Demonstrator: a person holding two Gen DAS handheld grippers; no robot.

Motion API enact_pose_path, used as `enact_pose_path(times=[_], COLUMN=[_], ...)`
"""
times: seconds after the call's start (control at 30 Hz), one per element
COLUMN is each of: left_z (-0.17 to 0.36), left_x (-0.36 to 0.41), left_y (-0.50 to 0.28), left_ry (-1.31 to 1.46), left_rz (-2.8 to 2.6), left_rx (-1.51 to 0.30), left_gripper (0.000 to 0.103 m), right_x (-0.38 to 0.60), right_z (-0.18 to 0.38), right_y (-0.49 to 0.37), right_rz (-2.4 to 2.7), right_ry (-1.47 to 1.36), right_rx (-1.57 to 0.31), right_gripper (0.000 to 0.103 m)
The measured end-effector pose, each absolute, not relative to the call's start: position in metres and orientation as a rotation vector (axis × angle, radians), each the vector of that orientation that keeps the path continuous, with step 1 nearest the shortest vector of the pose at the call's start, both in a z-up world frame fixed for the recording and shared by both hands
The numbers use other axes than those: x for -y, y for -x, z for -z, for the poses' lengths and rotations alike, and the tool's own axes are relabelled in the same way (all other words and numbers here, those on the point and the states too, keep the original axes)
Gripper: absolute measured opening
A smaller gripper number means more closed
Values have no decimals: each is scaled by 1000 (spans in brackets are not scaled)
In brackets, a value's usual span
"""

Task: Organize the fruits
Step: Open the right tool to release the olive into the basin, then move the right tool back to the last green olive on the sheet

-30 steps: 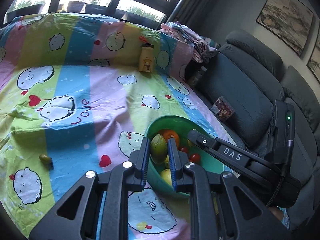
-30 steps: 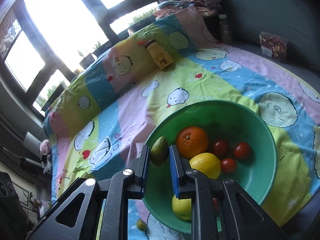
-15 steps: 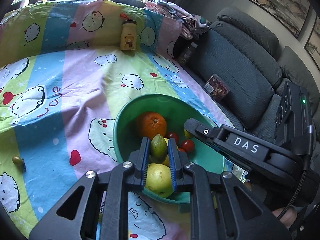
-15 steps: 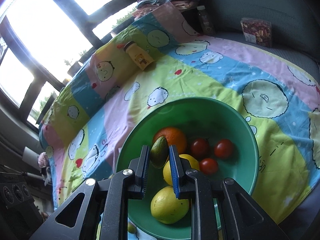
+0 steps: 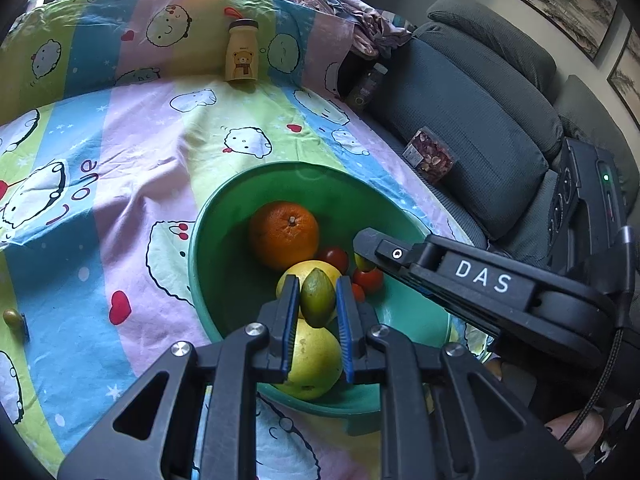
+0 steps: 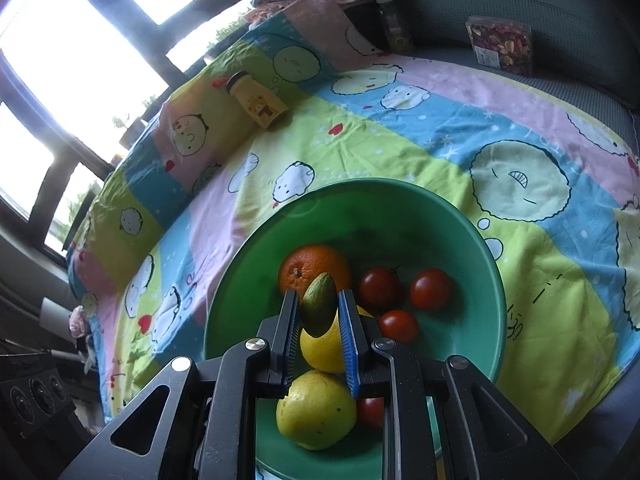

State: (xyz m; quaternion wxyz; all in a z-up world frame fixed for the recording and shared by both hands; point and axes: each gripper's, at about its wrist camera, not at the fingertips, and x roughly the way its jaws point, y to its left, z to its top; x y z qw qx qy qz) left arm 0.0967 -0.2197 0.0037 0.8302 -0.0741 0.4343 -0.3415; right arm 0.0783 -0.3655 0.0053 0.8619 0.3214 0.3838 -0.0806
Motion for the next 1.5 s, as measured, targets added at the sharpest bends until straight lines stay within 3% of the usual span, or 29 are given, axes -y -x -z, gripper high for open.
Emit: enact_pose_path(times=[0.43, 0.57, 0.63, 0.7, 0.8, 1.0, 1.5], left_z=[-2, -5, -9, -13, -19, -27, 6], left_x=[221, 214, 210, 205, 189, 127, 0], left_y=[-95, -94, -93, -92, -91, -92, -105], left_ry=[148, 181, 188, 190, 209, 265, 338], left_rz=[720, 721, 715, 700, 665, 468, 31], left_rx=[-924, -913, -903, -891, -868, -824, -865], left_gripper=[19, 37, 40, 48, 58, 68, 68], right_x=[366, 366, 365, 363, 359, 340, 255], right_z=[-6, -7, -7, -9, -13, -25, -13], right_y=[-78, -77, -77, -77, -75, -72, -65], right_rz=[175, 168, 165, 163, 146, 102, -170], right_ry=[-671, -674, -673, -668, -662, -616, -511], right_rx=[-807, -807, -808, -810, -797, -786, -902], right_gripper=[22, 24, 26, 37, 45, 53, 54])
